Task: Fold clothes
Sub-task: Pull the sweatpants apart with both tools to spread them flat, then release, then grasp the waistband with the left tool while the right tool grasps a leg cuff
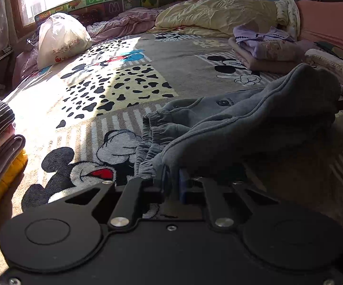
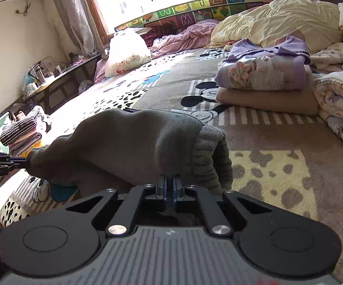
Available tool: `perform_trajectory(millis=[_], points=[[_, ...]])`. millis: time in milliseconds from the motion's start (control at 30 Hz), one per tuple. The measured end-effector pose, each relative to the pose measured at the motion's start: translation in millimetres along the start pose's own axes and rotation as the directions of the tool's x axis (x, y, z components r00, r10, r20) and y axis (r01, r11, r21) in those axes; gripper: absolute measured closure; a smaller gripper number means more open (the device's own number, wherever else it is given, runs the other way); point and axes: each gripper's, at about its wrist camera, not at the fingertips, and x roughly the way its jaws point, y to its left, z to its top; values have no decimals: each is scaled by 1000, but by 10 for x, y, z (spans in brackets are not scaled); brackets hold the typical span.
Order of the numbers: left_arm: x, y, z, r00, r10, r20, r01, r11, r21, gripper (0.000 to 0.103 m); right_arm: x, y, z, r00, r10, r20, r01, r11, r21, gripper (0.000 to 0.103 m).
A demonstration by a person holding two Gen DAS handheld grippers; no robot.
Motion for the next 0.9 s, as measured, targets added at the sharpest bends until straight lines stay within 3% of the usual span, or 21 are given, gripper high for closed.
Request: perform_trajectory(millis=[167,300,333,367,400,433,500,567,667,700,767,900], points=[[-38,-69,-249,998,-14,-60,14,1000,9,99,-86,-6,-312,998,9,-58,-6,999,40,97],[-153,-10,-424,996,-28,-87,21,996,-84,94,-212,-22,-520,995,2,-104,6,997,79,96],[-200,31,-461,996,-32,-85,21,992,-127,80,-251,-40,-564,993,2,-116,9,995,95,95],[-238,76,-486,996,-36,-79,22,985,-171,58,-291,-61,-604,992,2,-129,12,994,112,93],[-291,146,-522,997,-44,-63,27,970,-240,50,-349,-86,-663,991,5,-136,12,992,128,92],[-336,227,-557,997,-59,-43,42,947,-319,45,-417,-120,-724,990,13,-140,7,989,147,91],[-361,382,-604,996,-94,-8,79,879,-470,45,-527,-208,-803,989,43,-139,-13,978,206,77],[-333,532,-641,993,-117,35,113,779,-616,44,-625,-313,-870,993,47,-109,-14,959,283,50],[-210,694,-662,988,-133,82,148,618,-772,41,-641,-468,-874,997,40,-65,-11,920,392,49],[-161,715,-645,987,-130,92,151,582,-799,40,-625,-498,-857,998,30,-46,-8,908,419,48],[-53,716,-578,988,-122,93,145,547,-824,39,-567,-509,-805,1000,14,-11,-8,897,441,43],[147,697,-407,988,-115,104,149,522,-840,42,-328,-438,-692,1000,-4,14,-2,909,418,40]])
